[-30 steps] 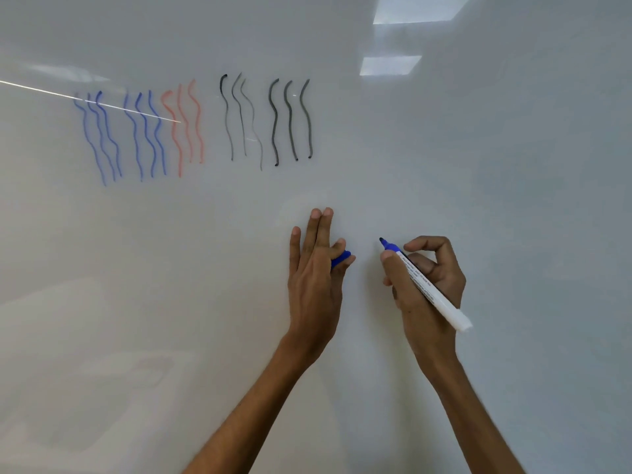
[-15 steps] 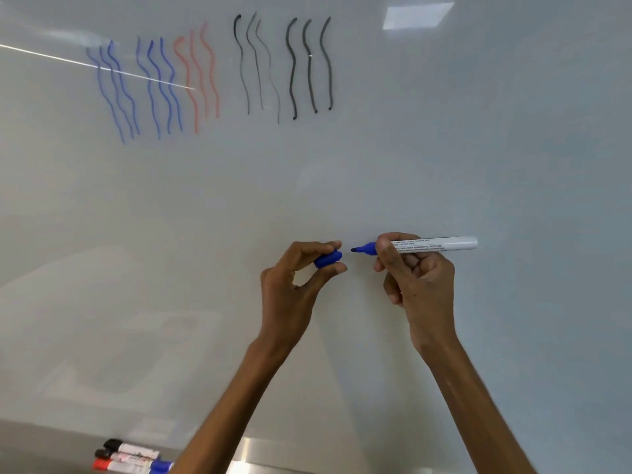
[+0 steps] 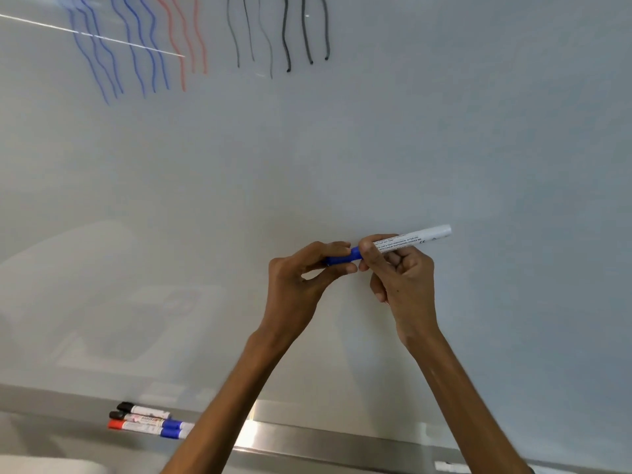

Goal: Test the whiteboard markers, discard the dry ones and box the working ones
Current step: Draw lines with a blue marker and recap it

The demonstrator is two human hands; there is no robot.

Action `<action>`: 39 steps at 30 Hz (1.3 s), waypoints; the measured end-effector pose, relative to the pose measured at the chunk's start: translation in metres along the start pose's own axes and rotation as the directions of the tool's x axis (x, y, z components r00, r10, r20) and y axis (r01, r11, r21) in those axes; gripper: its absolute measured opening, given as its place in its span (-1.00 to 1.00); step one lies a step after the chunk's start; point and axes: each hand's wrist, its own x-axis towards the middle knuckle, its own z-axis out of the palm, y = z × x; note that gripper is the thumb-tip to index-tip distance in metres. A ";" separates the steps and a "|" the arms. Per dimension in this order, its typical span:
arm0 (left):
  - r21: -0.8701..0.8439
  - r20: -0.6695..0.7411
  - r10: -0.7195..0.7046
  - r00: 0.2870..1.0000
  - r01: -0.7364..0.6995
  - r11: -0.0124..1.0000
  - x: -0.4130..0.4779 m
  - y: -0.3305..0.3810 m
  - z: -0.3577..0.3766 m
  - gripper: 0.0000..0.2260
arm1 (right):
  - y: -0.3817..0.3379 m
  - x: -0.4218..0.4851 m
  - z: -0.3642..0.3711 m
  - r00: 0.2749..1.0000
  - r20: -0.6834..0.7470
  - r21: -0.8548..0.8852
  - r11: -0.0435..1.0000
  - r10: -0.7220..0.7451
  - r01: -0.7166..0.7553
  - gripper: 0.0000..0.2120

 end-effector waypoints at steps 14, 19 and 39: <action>-0.095 0.178 -0.196 0.964 0.215 0.972 -0.010 -0.002 0.007 -0.87 | 0.009 -0.022 0.002 0.991 -0.116 0.016 0.998 0.067 -0.066 -0.89; -0.142 0.175 -0.134 0.975 0.160 0.977 -0.013 0.004 0.012 -0.89 | 0.008 -0.035 0.009 0.980 -0.191 0.027 0.998 0.054 -0.050 -0.72; -0.320 0.340 0.165 0.926 -0.051 0.946 -0.055 0.019 0.031 -0.86 | 0.000 -0.113 0.007 0.890 -0.449 -0.027 0.994 0.082 -0.105 -0.62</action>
